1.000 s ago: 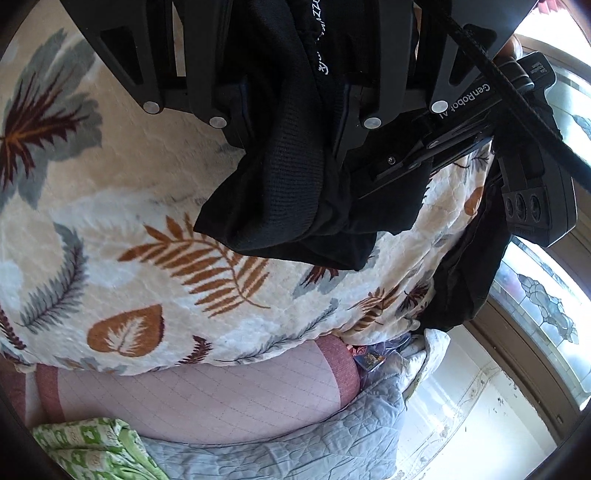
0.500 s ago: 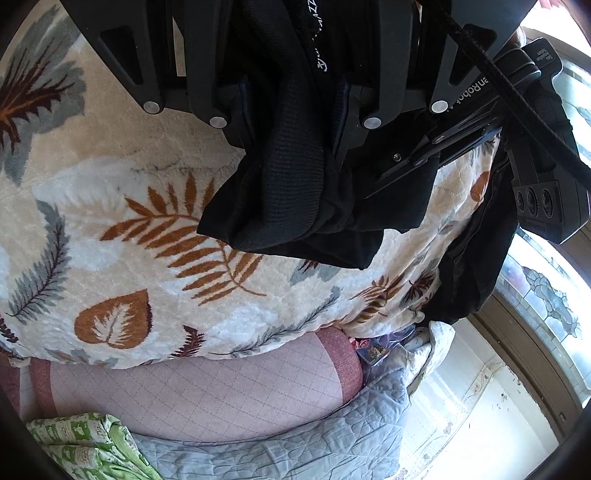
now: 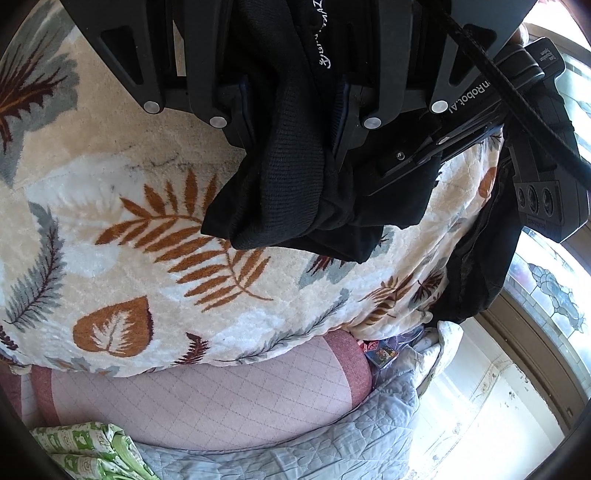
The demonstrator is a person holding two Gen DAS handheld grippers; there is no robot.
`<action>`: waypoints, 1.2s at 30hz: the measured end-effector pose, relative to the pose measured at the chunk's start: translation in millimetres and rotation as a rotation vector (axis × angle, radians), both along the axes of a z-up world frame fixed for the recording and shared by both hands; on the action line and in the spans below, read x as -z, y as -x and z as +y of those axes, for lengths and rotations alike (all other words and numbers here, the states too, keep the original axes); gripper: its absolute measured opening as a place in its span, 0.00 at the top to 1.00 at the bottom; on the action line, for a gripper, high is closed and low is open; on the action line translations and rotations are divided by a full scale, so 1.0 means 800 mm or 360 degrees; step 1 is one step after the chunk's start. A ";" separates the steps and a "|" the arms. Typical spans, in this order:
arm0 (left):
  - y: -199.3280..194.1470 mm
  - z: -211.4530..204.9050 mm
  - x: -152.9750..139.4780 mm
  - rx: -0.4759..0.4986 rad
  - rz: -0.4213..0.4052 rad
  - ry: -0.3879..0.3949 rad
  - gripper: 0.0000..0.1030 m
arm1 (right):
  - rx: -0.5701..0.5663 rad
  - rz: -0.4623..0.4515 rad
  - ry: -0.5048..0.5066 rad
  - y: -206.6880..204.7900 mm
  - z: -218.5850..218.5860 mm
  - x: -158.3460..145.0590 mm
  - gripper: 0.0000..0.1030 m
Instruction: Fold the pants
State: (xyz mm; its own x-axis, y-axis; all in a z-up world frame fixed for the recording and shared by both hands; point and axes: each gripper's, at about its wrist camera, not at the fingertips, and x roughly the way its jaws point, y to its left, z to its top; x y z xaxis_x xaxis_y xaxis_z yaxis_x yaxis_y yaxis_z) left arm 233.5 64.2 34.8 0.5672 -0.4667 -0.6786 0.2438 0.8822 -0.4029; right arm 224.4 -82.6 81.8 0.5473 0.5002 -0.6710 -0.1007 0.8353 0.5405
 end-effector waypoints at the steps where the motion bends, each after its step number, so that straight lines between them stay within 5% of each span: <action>1: 0.000 0.000 0.001 -0.0001 0.0003 0.0000 0.69 | 0.0001 0.0002 0.0000 -0.001 0.000 0.001 0.64; 36: -0.019 -0.001 -0.010 -0.0028 -0.0041 0.0031 0.69 | 0.0039 -0.0027 0.0022 -0.021 0.001 -0.008 0.64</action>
State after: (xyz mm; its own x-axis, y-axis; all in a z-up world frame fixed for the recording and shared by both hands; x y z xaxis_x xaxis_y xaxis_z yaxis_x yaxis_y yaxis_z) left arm 249.0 63.0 43.1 0.5925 -0.4697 -0.6545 0.2390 0.8784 -0.4140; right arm 241.0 -81.6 88.1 0.5706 0.4774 -0.6682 -0.0894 0.8449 0.5273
